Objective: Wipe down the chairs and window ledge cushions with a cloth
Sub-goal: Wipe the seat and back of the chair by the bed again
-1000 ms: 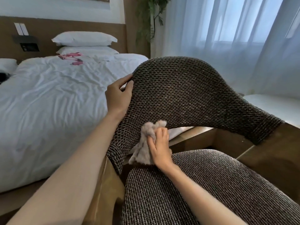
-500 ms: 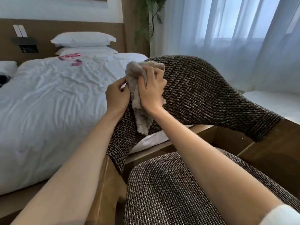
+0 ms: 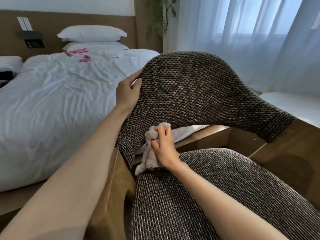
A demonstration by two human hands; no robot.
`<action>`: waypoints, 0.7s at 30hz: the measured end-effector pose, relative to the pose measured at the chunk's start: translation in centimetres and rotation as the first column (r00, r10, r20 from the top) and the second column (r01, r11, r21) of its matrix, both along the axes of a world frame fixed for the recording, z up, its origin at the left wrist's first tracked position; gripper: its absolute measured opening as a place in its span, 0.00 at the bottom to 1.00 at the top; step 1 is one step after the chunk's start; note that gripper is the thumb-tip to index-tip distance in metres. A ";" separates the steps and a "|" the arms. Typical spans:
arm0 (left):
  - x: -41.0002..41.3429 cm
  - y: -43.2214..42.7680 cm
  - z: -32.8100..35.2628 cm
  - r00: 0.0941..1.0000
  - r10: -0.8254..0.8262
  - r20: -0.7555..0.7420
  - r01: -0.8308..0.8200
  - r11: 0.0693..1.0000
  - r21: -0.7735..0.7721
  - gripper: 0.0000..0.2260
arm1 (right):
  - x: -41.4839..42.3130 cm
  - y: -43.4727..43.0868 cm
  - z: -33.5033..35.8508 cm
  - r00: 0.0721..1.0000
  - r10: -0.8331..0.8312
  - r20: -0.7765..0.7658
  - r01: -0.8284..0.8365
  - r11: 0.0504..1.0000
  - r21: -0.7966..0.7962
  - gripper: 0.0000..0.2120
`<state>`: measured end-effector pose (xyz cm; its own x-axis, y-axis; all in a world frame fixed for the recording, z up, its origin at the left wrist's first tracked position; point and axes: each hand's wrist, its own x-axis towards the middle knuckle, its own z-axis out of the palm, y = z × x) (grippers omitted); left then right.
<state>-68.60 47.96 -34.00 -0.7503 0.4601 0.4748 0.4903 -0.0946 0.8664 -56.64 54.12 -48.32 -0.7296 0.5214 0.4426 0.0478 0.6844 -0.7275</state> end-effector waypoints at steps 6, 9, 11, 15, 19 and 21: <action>1.3 -2.5 -0.6 0.995 -0.017 -0.099 -0.003 0.981 -0.196 0.19 | 0.2 -0.8 7.8 0.935 -0.084 -0.344 0.097 0.995 0.021 0.11; 1.7 -3.8 -1.4 0.989 -0.010 -0.146 -0.030 0.963 -0.268 0.20 | -2.1 -0.9 11.9 0.925 -0.053 -0.376 0.090 0.993 0.081 0.13; 1.9 -4.6 -2.1 0.984 0.001 -0.181 -0.059 0.947 -0.316 0.20 | -3.3 -1.5 11.7 0.949 -0.083 -0.306 0.092 0.996 0.016 0.14; 2.4 -5.5 -3.0 0.985 -0.023 -0.173 -0.039 0.938 -0.344 0.20 | -2.8 -3.2 6.7 0.941 -0.162 -0.298 0.142 0.986 -0.086 0.12; 3.0 -6.1 -3.0 0.984 -0.047 -0.173 -0.019 0.932 -0.362 0.21 | 0.4 -2.7 0.9 0.999 0.024 0.032 -0.022 0.998 -0.064 0.10; 3.3 -6.5 -3.1 0.985 -0.066 -0.160 0.001 0.927 -0.376 0.21 | 1.6 -2.0 0.4 0.987 0.066 0.148 -0.054 0.995 -0.084 0.08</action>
